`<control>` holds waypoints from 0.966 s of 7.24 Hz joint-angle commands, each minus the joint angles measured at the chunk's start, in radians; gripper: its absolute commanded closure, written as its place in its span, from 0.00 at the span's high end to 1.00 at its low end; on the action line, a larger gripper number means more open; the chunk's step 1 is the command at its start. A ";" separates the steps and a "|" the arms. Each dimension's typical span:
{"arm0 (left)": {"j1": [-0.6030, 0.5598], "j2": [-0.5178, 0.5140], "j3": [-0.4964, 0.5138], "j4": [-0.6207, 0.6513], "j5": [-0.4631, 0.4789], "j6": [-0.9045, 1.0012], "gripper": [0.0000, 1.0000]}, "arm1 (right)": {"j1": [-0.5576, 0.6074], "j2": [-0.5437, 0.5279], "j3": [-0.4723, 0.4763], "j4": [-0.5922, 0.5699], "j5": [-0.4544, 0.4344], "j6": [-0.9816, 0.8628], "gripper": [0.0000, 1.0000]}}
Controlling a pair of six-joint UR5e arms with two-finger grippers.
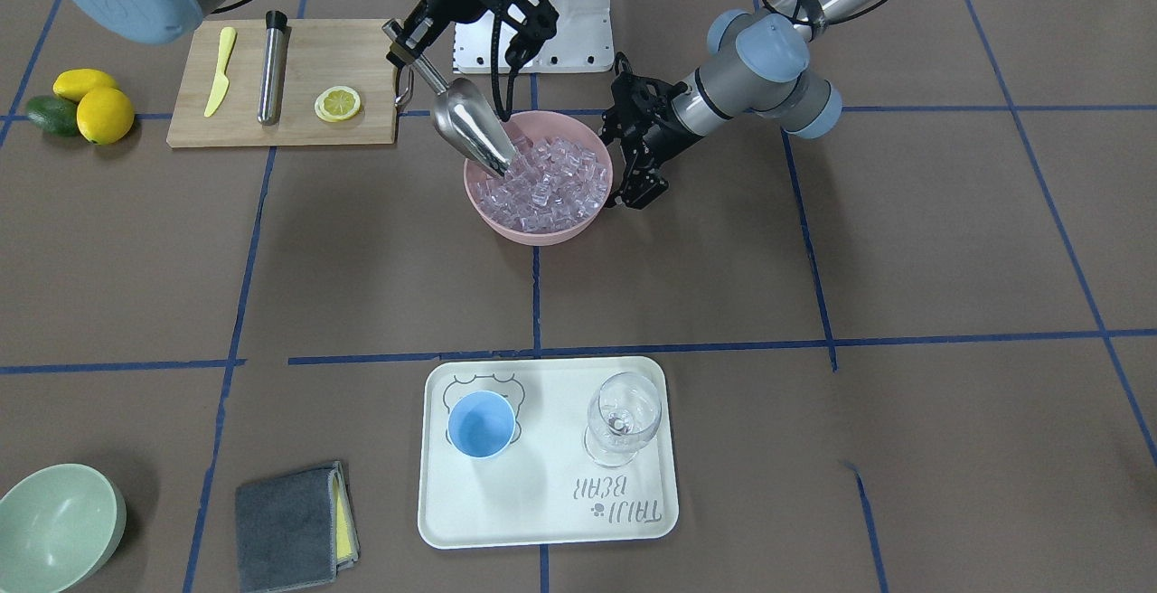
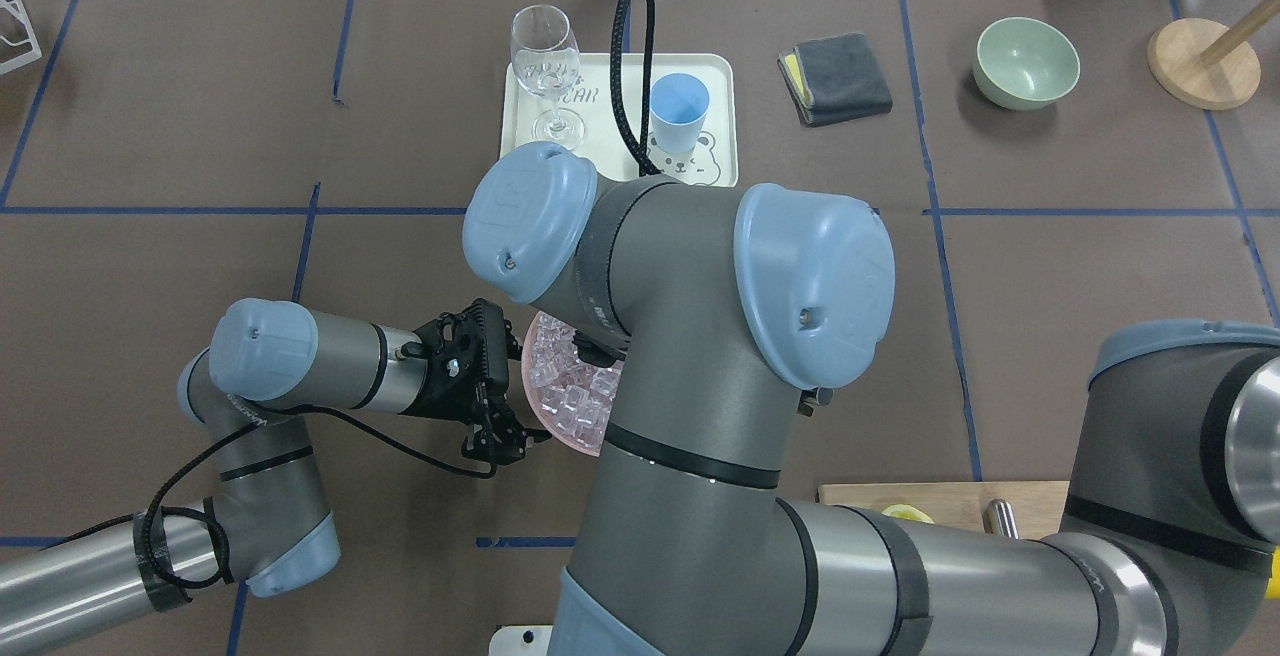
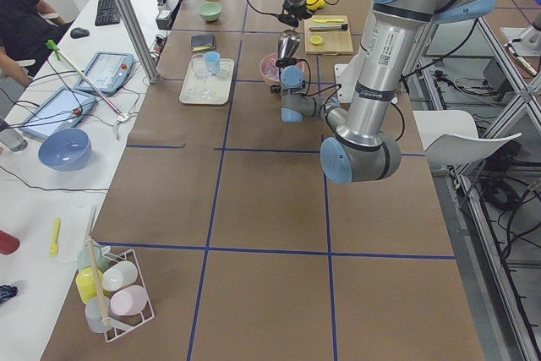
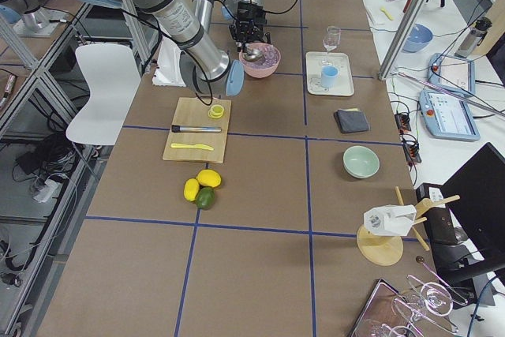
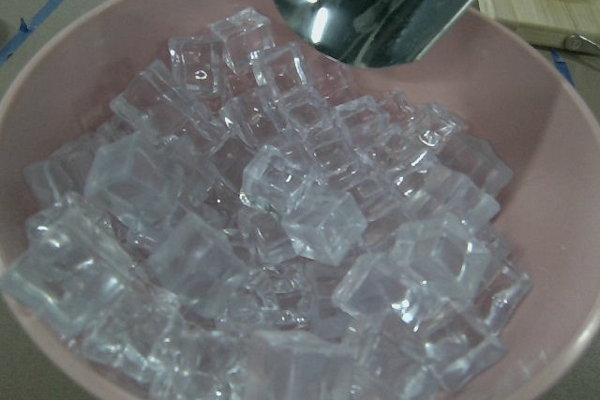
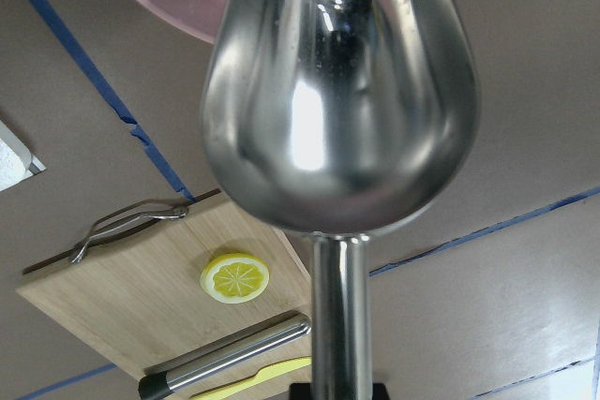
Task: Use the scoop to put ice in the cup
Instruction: 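Lower the scoop into the ice cubes with the right gripper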
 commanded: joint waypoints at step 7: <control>0.000 0.000 0.000 0.000 0.001 0.001 0.99 | -0.027 -0.077 -0.006 0.146 -0.014 -0.008 0.00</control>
